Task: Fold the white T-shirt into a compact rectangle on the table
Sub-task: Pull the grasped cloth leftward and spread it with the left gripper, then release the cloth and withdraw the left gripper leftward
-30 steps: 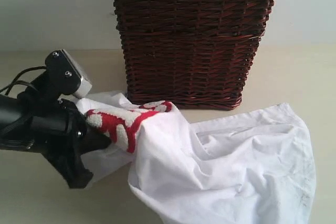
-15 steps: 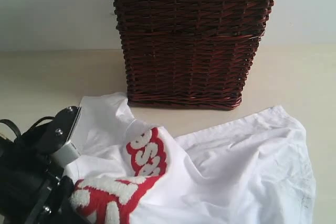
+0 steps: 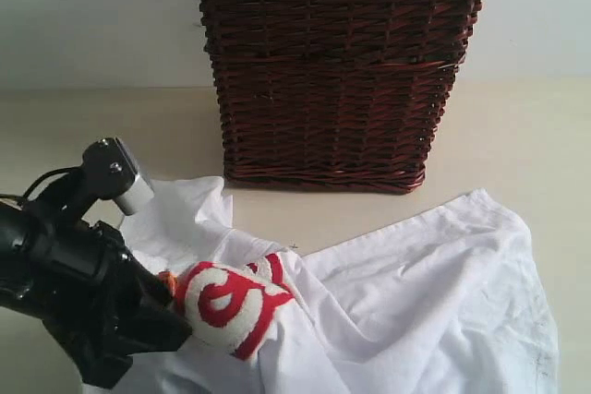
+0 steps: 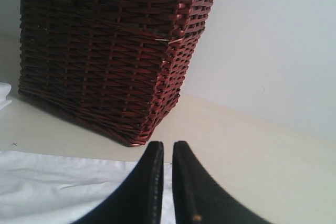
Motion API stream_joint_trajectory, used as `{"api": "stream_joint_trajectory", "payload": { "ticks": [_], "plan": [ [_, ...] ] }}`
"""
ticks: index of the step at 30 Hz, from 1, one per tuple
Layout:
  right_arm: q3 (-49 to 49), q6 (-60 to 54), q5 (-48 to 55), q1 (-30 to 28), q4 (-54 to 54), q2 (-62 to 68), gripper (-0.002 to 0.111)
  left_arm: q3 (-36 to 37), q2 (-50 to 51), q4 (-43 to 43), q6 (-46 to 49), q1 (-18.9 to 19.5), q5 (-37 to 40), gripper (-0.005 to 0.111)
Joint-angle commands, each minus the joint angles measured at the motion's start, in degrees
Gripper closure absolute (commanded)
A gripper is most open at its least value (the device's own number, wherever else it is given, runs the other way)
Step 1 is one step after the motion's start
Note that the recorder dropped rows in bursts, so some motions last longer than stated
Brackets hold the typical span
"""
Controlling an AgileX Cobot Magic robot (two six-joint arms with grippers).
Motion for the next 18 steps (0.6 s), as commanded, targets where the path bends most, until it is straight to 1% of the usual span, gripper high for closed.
{"api": "stream_joint_trajectory", "payload": {
  "ticks": [1, 3, 5, 8, 9, 11, 12, 14, 16, 18],
  "plan": [
    [0.3, -0.1, -0.4, -0.3, 0.1, -0.4, 0.099, 0.0, -0.3, -1.8, -5.8, 0.1, -1.6, 0.037],
    [0.3, -0.1, -0.4, -0.3, 0.1, -0.4, 0.099, 1.0, -0.3, -2.8, -7.2, 0.1, -1.6, 0.035],
    [0.3, -0.1, -0.4, -0.3, 0.1, -0.4, 0.099, 2.3, -0.3, -5.4, -7.8, 0.1, -1.7, 0.037],
    [0.3, -0.1, -0.4, -0.3, 0.1, -0.4, 0.099, 3.2, -0.3, -9.0, -7.9, 0.1, -2.1, 0.046],
    [0.3, -0.1, -0.4, -0.3, 0.1, -0.4, 0.099, 2.9, -0.3, -9.8, -7.9, 0.1, -3.4, 0.051],
    [0.3, -0.1, -0.4, -0.3, 0.1, -0.4, 0.099, 2.2, -0.6, -11.4, -7.9, 0.1, -7.0, 0.059],
    [0.3, -0.1, -0.4, -0.3, 0.1, -0.4, 0.099, 1.4, -1.0, -12.6, -7.9, 0.1, -10.0, 0.064],
    [0.3, -0.1, -0.4, -0.3, 0.1, -0.4, 0.099, 0.1, -1.5, -13.7, -7.9, 0.1, -14.2, 0.07],
    [0.3, -0.1, -0.4, -0.3, 0.1, -0.4, 0.099, -1.8, -1.6, -13.7, -7.9, 0.1, -16.6, 0.074],
    [0.3, -0.1, -0.4, -0.3, 0.1, -0.4, 0.099, -3.2, -1.7, -13.4, -7.9, 0.1, -15.7, 0.074]
  ]
}}
